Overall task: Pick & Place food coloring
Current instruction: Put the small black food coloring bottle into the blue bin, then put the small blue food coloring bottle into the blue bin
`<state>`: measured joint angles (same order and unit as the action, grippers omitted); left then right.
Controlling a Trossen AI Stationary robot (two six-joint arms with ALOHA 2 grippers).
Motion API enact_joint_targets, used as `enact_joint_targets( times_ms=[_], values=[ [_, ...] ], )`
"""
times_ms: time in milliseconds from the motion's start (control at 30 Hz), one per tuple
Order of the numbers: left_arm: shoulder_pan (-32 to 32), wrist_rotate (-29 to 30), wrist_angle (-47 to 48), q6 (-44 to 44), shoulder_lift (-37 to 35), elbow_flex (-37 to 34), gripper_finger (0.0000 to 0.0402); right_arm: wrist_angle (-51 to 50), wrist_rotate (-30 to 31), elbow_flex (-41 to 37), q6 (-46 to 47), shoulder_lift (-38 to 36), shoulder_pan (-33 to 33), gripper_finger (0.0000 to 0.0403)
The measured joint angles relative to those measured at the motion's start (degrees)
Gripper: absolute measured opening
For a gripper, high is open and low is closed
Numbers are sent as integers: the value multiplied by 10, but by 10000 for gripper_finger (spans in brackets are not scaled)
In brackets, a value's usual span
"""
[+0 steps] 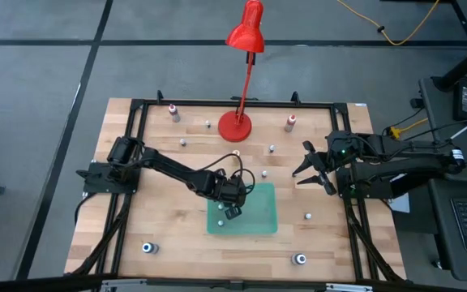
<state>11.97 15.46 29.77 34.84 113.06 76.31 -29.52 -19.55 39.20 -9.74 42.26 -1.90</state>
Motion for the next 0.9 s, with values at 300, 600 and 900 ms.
enact_joint_targets(
  times_ms=[300, 600, 900],
  values=[
    [-1, -1, 5, 20, 0, 0, 100, 0, 4, 0, 0, 0, 0, 163],
    [-1, 2, 17, 16, -3, 16, 139, 0, 4, 0, 0, 0, 0, 163],
    [0, 40, 181, 19, -26, 117, 150, -3, 4, 0, -13, 0, 0, 163]
  ],
)
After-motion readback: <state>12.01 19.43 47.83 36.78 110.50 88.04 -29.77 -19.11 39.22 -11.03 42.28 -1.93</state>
